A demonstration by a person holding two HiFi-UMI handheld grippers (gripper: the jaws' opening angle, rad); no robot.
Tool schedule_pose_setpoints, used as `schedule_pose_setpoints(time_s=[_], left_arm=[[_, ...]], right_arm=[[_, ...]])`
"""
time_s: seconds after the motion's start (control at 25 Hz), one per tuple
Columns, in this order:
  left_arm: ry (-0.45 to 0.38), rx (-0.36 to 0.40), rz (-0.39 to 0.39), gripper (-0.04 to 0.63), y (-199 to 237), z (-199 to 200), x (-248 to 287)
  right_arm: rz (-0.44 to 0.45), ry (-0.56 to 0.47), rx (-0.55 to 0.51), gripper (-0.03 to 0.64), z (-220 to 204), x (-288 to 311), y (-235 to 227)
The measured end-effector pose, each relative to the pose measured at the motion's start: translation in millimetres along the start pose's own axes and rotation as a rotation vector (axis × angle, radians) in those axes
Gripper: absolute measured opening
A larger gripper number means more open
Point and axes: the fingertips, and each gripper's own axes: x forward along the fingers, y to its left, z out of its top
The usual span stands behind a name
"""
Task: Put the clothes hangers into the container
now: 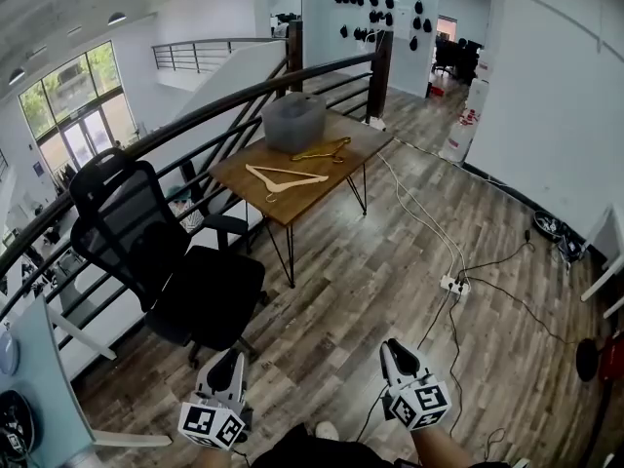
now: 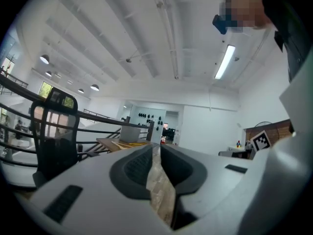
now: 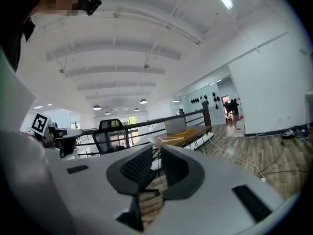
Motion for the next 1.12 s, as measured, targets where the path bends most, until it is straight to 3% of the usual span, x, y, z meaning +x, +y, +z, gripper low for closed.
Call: schedule_pose_setpoints(time_s=[0.04,0.08,0.12,0.68,1.12], left_arm=[[-0.012,0.0,-0.013,0.074,-2.5,2.3,2.4],[-0.018,0.002,-0.019,0.201,-4.7,4.1,5.1],[-0.019,0.006,-0.019,0.268,-6.8,5.2,8.1],[-0.001,0.021,0.021,0.303,-41.9,-6.4,41.0],[0.029,0.011,0.01,0.304,-39.7,-17.3,84.6]], right_arm=[[0.011,-0.023,-0.005,0.096,4.7,0.0,1.8],[0.023,-0.04,-0.008,0.193,8.7,-0.3,3.2],[0.034,-0.052,-0.01,0.224,11.9,-0.6,3.7],[0.021,-0.045,-0.021,0.252,19.8,-8.8,-52.7],[-0.014,-0.05,0.008,0.235,23.3,24.4,-84.4]])
